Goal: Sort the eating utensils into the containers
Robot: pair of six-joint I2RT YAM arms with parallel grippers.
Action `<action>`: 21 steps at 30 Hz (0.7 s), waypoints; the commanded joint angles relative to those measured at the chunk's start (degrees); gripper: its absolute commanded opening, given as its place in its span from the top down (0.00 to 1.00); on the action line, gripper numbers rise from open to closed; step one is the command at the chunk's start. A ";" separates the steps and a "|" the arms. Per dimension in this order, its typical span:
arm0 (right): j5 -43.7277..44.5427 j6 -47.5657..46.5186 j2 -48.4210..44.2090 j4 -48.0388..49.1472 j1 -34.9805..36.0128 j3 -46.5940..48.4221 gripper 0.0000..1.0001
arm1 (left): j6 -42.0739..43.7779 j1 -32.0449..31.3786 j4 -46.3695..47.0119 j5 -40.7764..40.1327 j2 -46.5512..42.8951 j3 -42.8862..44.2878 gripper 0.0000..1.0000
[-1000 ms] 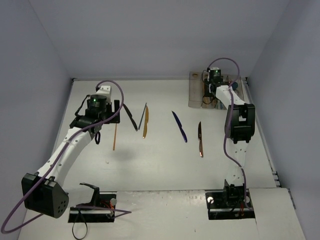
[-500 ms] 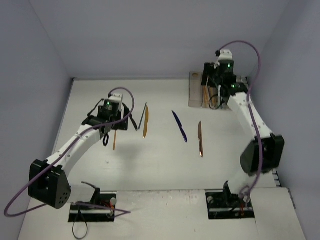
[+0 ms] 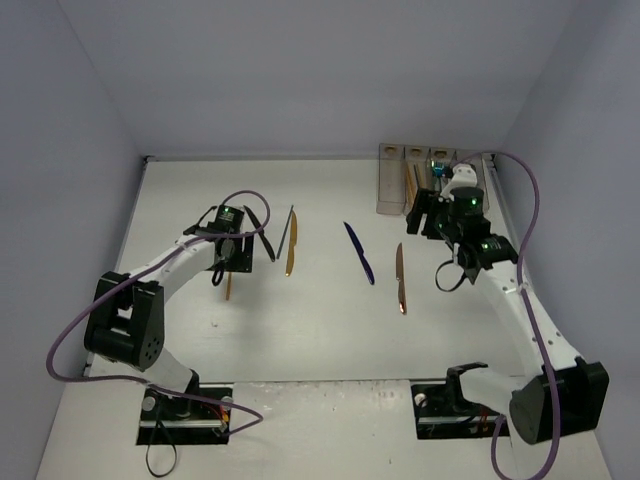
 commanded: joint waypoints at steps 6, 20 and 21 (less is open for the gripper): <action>-3.14 0.61 -8.76 3.36 0.19 -6.36 0.30 | -1.39 2.42 0.61 1.05 4.69 3.75 0.45; -6.45 -0.46 -8.32 3.81 0.19 -7.92 0.30 | -1.54 4.47 -0.48 1.59 11.47 6.22 0.73; -7.36 -0.57 -7.86 3.86 0.18 -7.79 0.30 | -1.75 4.42 -0.47 1.85 11.93 6.36 0.76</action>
